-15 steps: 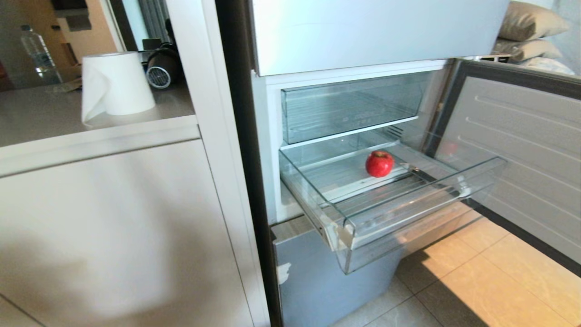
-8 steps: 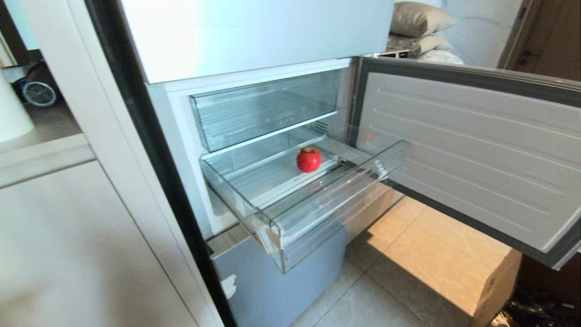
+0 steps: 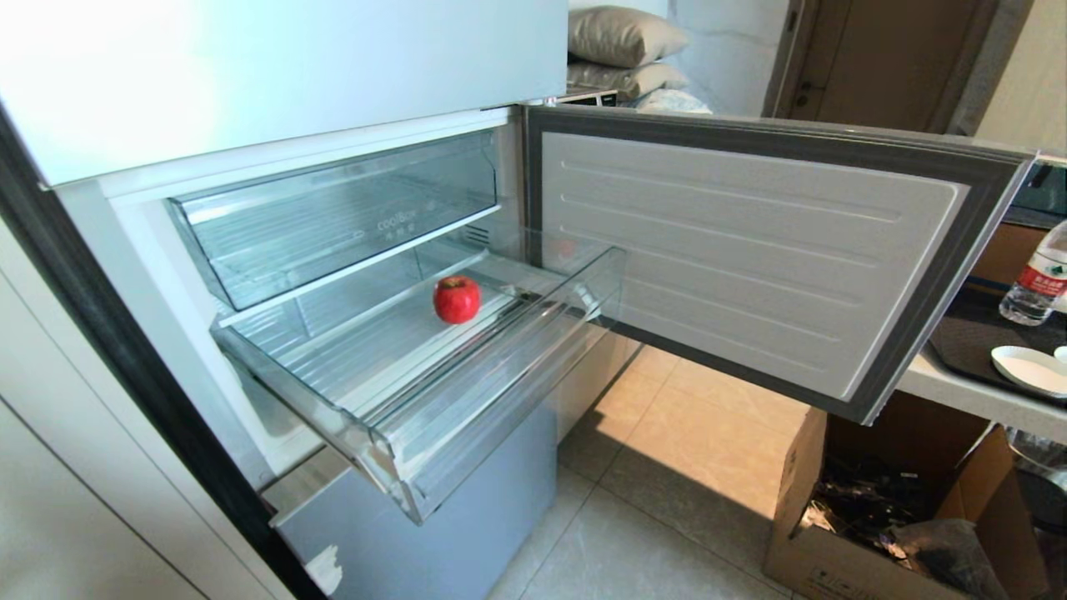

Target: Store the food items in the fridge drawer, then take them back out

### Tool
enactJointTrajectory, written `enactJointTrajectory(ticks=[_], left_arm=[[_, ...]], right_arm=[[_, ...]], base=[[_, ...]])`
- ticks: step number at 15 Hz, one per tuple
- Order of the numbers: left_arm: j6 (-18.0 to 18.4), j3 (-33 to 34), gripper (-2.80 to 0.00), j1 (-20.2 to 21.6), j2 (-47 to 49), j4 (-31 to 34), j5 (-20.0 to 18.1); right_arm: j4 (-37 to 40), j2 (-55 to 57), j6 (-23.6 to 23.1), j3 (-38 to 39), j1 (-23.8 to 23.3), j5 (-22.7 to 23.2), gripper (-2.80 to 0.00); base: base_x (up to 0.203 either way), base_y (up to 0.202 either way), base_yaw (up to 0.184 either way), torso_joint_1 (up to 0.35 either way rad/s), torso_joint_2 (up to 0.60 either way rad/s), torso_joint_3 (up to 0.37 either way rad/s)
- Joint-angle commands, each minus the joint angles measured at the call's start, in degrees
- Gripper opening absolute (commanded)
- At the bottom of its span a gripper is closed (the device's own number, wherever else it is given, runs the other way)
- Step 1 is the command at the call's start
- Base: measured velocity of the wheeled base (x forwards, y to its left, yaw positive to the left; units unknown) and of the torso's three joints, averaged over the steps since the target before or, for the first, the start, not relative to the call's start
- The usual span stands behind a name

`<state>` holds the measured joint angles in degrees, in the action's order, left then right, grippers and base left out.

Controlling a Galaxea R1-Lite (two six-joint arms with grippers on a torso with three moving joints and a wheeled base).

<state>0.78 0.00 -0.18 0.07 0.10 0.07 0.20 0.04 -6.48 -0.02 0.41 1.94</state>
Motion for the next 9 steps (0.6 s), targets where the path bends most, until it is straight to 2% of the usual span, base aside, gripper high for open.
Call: enactJointTrajectory(ticks=[1,3,5,7,9], left_arm=[[0.0,0.0,-2.8,0.0,0.0,0.0,0.0],[-0.1,0.0,-2.8,0.0,0.0,0.0,0.0],[0.0,0.0,-2.8,0.0,0.0,0.0,0.0],[0.0,0.0,-2.8,0.0,0.0,0.0,0.0],[-0.1,0.0,-2.8,0.0,0.0,0.0,0.0]], right_arm=[[-0.3,1.8,0.2,-0.8,-0.1,-0.9,-2.8],[-0.6,9.2,3.5,-5.3,-0.7,-4.3,-2.8],[-0.7,21.9,9.1,-10.9,-3.6,-6.7,-2.8],[-0.9,35.6,12.6,-15.5,-9.6,-7.1,-2.8],[-3.0,48.9,14.7,-19.9,-17.9,-4.1,-2.8]], base=[[0.0,0.0,0.0,0.0,0.0,0.0],[0.0,0.0,0.0,0.0,0.0,0.0],[0.0,0.0,0.0,0.0,0.0,0.0],[0.0,0.0,0.0,0.0,0.0,0.0],[0.0,0.0,0.0,0.0,0.0,0.0]])
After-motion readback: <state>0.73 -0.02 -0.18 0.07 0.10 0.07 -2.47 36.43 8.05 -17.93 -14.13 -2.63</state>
